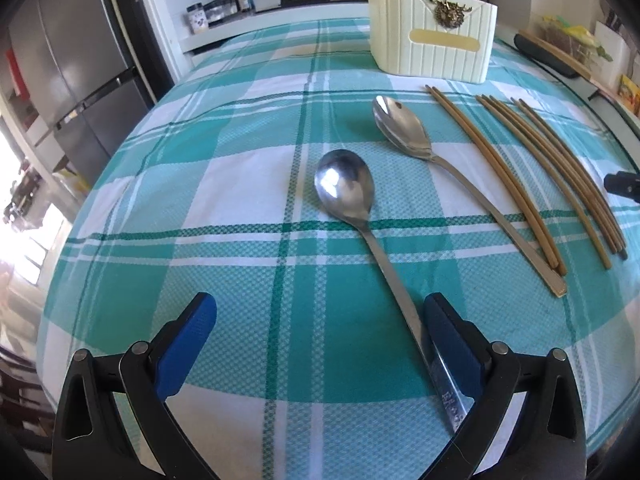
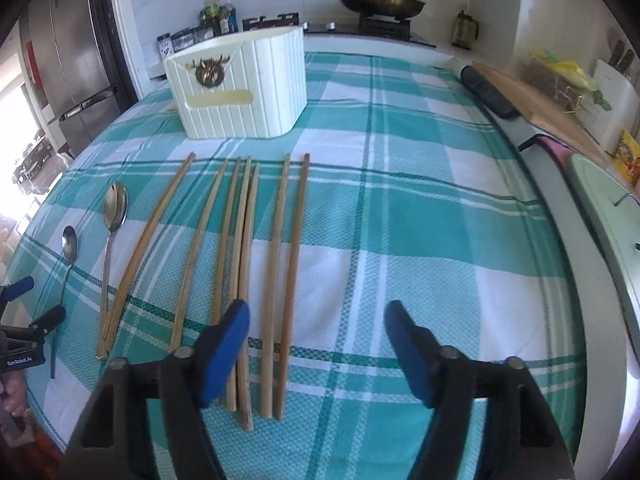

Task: Organize utensils
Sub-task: 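Move the left tool toward a metal spoon while the right tool approaches a wooden chopstick, then close the left tool on the spoon handle while the right tool grips one chopstick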

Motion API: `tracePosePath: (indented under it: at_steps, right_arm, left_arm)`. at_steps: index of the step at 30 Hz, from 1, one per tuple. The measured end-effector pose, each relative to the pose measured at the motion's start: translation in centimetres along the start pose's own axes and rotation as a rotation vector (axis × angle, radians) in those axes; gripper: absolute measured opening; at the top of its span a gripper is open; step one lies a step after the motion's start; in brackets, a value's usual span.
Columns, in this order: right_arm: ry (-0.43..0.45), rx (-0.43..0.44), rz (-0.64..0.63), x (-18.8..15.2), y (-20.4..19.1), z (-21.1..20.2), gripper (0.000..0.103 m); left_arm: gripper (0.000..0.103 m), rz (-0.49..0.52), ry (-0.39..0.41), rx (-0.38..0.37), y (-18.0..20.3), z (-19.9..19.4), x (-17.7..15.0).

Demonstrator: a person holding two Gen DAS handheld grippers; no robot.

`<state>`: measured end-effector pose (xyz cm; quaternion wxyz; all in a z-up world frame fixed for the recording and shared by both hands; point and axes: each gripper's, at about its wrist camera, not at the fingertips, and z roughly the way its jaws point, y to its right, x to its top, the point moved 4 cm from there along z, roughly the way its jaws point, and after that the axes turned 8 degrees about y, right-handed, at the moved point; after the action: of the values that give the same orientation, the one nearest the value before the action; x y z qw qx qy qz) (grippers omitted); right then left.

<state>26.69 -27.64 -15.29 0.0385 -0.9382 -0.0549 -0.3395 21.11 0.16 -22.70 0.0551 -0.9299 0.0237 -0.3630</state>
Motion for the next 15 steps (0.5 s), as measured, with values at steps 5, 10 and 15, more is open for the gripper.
tracePosePath:
  at_steps: [5,10,15]
  right_arm:
    - [-0.069,0.033,0.004,-0.3,-0.3,2.1,0.034]
    - [-0.106,-0.008,-0.003,-0.9,0.2,2.1,0.005]
    - [-0.135,-0.087,0.05,-2.6,2.0,0.4,0.005]
  left_arm:
    - [0.103,0.055,0.001,-0.001,-1.1,0.2,0.0]
    - [0.103,0.104,-0.016,-0.036,-1.7,0.5,0.0]
    - [0.103,0.025,-0.117,-0.158,-3.6,1.7,-0.2]
